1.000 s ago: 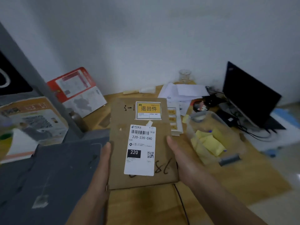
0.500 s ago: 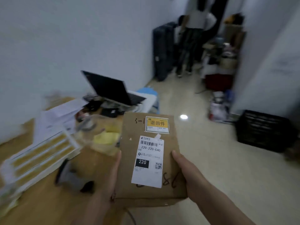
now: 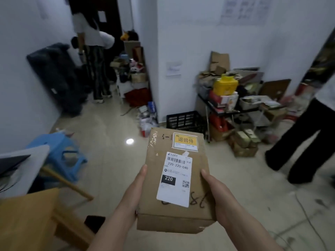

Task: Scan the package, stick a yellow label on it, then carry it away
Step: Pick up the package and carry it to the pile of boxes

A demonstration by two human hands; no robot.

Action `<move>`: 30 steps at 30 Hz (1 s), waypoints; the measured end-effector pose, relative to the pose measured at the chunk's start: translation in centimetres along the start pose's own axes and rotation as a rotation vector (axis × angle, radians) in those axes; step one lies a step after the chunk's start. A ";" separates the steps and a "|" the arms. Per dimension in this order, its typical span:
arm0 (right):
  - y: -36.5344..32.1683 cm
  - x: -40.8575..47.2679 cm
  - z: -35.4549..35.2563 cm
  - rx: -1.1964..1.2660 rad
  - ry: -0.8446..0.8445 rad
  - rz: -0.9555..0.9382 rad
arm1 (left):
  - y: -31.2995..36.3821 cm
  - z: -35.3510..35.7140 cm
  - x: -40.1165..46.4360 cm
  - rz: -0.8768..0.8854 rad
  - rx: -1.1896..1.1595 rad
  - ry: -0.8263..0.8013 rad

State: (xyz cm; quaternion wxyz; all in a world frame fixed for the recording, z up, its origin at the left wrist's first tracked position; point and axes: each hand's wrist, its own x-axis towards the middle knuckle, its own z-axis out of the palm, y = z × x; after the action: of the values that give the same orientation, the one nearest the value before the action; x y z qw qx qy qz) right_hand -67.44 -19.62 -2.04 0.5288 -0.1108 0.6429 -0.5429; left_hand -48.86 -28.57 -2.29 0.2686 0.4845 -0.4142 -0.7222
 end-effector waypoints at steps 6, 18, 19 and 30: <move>-4.0 3.7 -6.4 0.040 0.061 -0.069 | 1.2 8.0 4.6 -0.001 0.059 -0.093; -10.0 13.2 -11.0 0.091 0.121 -0.158 | 4.4 15.1 15.2 -0.070 0.107 -0.137; -10.7 14.4 -11.1 0.092 0.128 -0.162 | 4.9 15.5 16.5 -0.075 0.116 -0.132; -19.7 28.5 -7.1 0.119 0.164 -0.199 | 14.0 16.4 32.7 -0.091 0.187 -0.146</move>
State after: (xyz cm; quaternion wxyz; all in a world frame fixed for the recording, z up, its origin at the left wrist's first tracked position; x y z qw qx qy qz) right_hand -93.44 -43.52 -2.97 0.4236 -0.0978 0.6365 -0.6371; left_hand -76.85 -56.01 -2.84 0.1583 0.4720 -0.4759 -0.7250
